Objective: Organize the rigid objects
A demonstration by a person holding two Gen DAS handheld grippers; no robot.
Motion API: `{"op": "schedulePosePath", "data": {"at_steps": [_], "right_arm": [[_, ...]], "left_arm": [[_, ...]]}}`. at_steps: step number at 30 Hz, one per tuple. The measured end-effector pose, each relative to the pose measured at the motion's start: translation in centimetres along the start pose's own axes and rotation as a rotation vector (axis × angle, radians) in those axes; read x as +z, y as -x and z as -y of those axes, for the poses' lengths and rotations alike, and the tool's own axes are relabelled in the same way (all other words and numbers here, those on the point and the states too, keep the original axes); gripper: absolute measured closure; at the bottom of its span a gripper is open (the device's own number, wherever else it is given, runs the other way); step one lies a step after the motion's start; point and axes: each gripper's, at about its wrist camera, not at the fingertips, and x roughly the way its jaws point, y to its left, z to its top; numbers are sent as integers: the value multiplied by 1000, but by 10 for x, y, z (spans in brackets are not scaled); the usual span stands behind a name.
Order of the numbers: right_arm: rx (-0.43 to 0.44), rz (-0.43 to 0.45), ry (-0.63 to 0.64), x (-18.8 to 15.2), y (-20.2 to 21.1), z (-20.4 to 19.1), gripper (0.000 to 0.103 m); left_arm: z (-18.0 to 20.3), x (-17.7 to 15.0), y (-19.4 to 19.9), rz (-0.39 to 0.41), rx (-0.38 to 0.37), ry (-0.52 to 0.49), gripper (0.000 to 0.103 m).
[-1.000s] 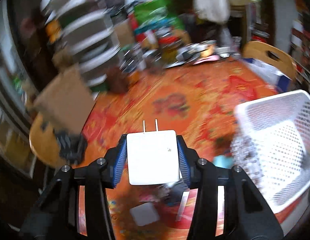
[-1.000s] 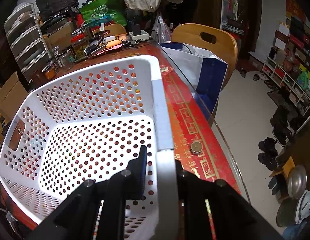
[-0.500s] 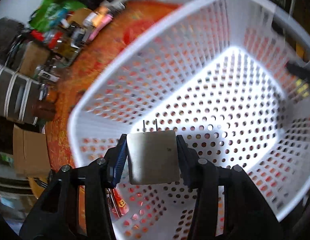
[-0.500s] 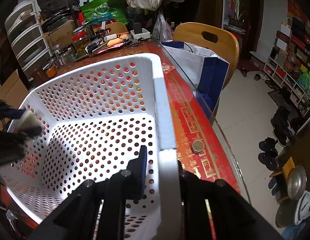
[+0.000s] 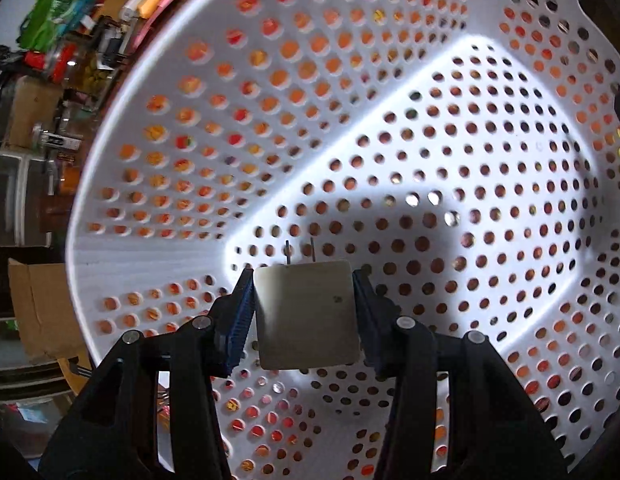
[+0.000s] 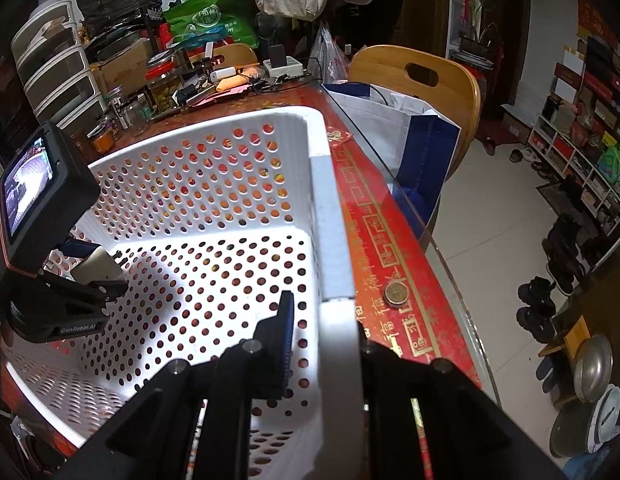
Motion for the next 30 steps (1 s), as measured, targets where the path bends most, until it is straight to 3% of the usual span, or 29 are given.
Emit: {"op": "schedulePosePath", "data": {"at_steps": [2, 4, 8, 11, 13, 15, 18, 23, 27, 30], "right_arm": [[0, 0, 0, 0, 0, 0, 89], [0, -1, -1, 0, 0, 0, 89], [3, -4, -5, -1, -1, 0, 89], [6, -2, -7, -2, 0, 0, 89], [7, 0, -7, -2, 0, 0, 89], [8, 4, -6, -3, 0, 0, 89], [7, 5, 0, -3, 0, 1, 89], [7, -1, -5, -1, 0, 2, 89], [5, 0, -6, 1, 0, 2, 89], [4, -1, -8, 1, 0, 2, 89]], "left_arm": [[-1, 1, -1, 1, -5, -14, 51], [2, -4, 8, 46, 9, -10, 33], [-15, -30, 53, 209, 17, 46, 30], [-48, -85, 97, 380, -23, 136, 18], [-76, -132, 118, 478, -41, 213, 0], [-103, -184, 120, 552, -61, 282, 0], [-151, -221, 88, 607, -53, 328, 0], [-168, -251, 22, 606, -71, 347, 0], [-168, -233, -21, 540, -95, 387, 0], [-169, -216, -39, 536, -151, 432, 0]]}}
